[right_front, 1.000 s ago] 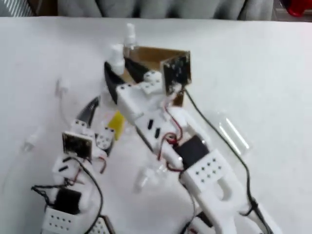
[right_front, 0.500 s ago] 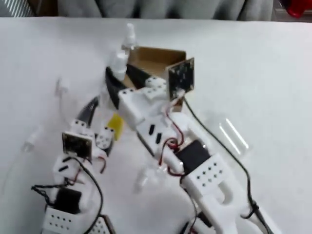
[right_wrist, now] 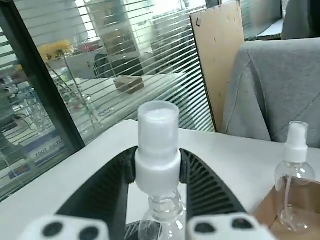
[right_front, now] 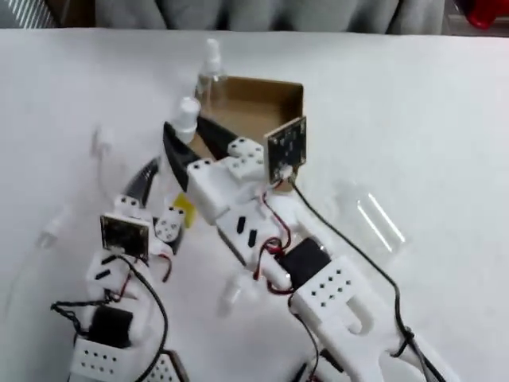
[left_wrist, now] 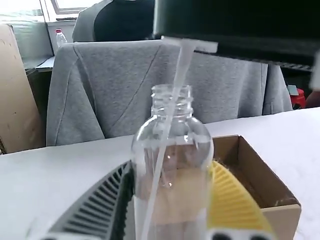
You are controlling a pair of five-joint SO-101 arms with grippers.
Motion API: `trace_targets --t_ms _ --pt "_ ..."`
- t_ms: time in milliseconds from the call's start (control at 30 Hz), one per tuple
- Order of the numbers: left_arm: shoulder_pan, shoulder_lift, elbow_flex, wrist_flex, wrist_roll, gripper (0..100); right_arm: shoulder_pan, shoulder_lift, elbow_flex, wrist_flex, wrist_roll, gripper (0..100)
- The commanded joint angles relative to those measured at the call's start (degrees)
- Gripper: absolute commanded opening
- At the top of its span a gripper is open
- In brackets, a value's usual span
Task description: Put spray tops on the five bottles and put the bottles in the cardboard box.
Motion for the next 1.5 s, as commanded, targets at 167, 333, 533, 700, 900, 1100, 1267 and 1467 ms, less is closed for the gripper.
trace_targets --t_ms 167,333,533,700,900,1100,1267,1467 --pt "-0.84 -0.31 -1.05 -1.76 0.00 5 -4.09 -1.10 -0.18 1.89 -0.18 5.7" --pt "-0.92 -0.31 -0.97 -1.76 0.00 5 -4.09 -1.71 -0.44 5.49 2.20 18.7" --pt "-1.01 -0.31 -0.97 -1.76 0.00 5 -3.74 -6.02 -3.60 10.24 2.64 18.3" --pt "-1.01 -0.31 -0.79 -1.76 0.00 5 -1.80 -13.41 -7.30 17.71 2.64 18.3" --pt "-1.01 -0.31 -0.79 -1.76 0.00 5 3.65 -17.19 -9.23 23.78 2.64 11.7" --pt "-1.01 -0.31 -0.79 -1.76 0.00 5 8.22 -12.79 -9.05 24.04 2.11 3.9" --pt "-1.01 -0.31 -0.79 -1.76 0.00 5 8.13 -9.89 -9.23 20.79 2.11 1.6" --pt "-1.01 -0.31 -0.79 -1.76 0.00 5 4.09 -5.67 -9.41 17.89 2.11 1.5"
